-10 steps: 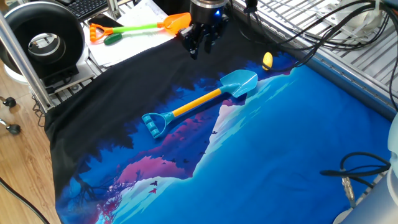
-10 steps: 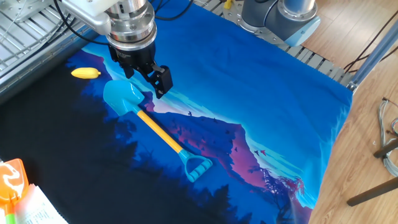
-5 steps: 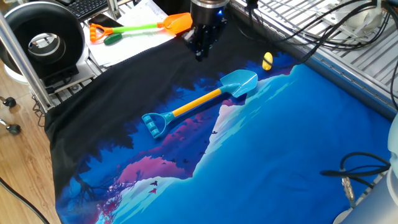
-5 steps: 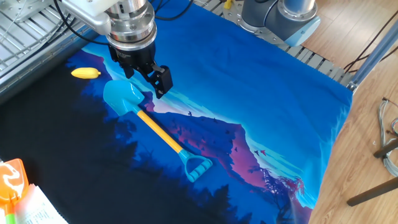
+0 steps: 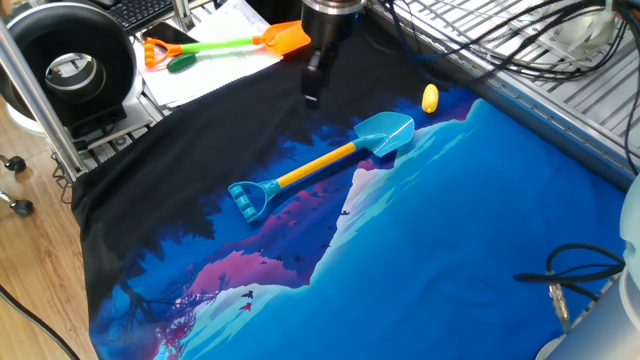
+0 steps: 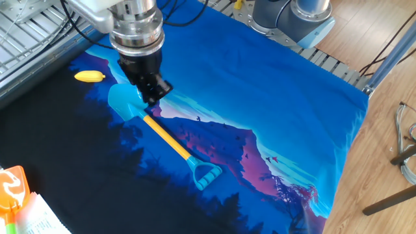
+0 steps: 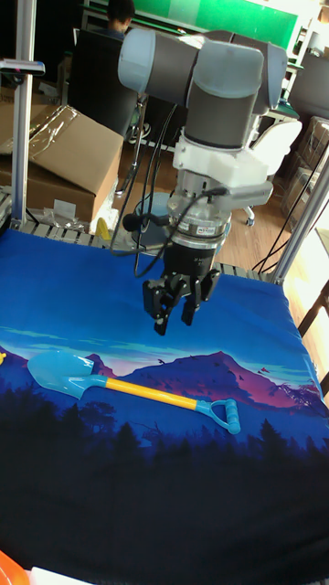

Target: Use a shovel to scoop up an object

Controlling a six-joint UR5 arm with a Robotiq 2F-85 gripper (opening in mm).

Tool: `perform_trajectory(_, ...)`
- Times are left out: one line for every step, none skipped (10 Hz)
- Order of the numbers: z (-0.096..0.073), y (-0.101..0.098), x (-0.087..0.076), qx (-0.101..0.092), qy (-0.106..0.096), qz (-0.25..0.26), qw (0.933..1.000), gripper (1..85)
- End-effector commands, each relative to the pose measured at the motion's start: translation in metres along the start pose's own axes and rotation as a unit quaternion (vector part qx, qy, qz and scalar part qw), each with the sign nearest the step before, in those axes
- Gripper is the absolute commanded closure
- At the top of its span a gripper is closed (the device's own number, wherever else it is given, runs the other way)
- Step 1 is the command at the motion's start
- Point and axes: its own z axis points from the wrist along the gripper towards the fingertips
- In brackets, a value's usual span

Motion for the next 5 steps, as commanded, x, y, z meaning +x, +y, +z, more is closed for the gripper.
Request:
perform_trajectory(0.017,-0.023,0.000,0.032,0.011,-0.206,0.9779,30.3)
perform_trajectory(0.019,-0.020,0.002,0.027,0.015,-0.228,0.9732,27.0)
perform_trajectory(0.021,-0.018,0.003,0.027,0.021,-0.242,0.9697,24.0)
perform_trajectory(0.024,-0.015,0.001,0.028,0.023,-0.247,0.9684,20.3)
perform_trajectory(0.028,-0.009,-0.004,0.028,0.019,-0.246,0.9687,18.3)
